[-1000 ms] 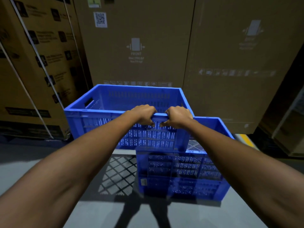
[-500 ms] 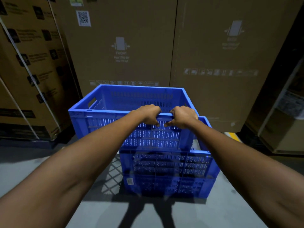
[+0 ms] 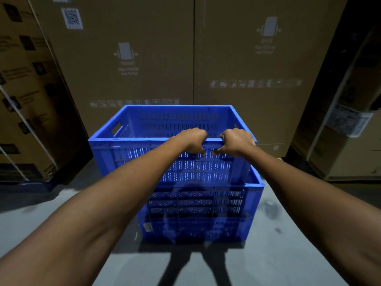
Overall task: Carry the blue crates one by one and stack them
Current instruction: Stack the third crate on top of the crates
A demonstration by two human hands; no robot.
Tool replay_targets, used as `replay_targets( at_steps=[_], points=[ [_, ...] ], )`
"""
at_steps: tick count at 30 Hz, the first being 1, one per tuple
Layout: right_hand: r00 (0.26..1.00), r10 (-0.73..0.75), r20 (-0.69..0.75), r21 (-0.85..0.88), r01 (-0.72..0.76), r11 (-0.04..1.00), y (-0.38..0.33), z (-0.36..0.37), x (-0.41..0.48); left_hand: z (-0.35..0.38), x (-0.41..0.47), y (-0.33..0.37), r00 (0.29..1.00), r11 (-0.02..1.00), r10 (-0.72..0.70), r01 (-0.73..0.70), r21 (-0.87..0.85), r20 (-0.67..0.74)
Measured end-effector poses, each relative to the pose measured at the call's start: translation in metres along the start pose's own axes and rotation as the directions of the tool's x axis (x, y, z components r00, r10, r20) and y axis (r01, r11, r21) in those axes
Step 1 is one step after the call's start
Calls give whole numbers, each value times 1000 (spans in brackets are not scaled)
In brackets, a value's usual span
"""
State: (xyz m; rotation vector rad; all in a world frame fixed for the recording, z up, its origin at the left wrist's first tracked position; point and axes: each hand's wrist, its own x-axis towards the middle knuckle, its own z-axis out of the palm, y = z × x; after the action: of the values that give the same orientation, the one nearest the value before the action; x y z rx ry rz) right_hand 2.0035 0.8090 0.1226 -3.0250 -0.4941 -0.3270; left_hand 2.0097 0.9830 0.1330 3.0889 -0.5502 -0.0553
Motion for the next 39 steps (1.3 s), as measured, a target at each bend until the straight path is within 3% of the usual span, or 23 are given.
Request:
replay_targets(
  at_steps=[9, 15, 18, 23, 29, 32, 36, 39],
  points=[
    [999, 48, 2, -37, -48, 998, 62, -5, -14, 3, 28, 57, 999, 999, 41, -41, 10, -19],
    [1000, 14, 19, -68, -12, 998, 69, -5, -12, 5, 34, 62, 999, 999, 35, -34, 40, -27],
    [1000, -24, 2, -66, 24, 998, 69, -4, -14, 8, 27, 60, 991, 996, 86, -81, 48, -99],
    [999, -27, -47, 15, 27, 1000, 66, -2, -22, 6, -5, 36, 979, 980, 168, -178, -91, -116],
    [993, 76, 93, 30, -79, 996, 9, -6, -13, 14, -44, -27, 974, 999, -37, 36, -9, -225],
    [998, 47, 43, 39, -48, 998, -19, 1, -6, 19, -57, -50, 946, 988, -153, 155, -15, -286],
    [994, 26, -106, -2, -26, 1000, -27, 10, -5, 27, -56, -51, 911, 978, -189, 207, 9, -367],
    [990, 41, -134, -40, -47, 998, -26, 12, -4, 28, -52, -43, 901, 969, -219, 246, 25, -374]
  ],
)
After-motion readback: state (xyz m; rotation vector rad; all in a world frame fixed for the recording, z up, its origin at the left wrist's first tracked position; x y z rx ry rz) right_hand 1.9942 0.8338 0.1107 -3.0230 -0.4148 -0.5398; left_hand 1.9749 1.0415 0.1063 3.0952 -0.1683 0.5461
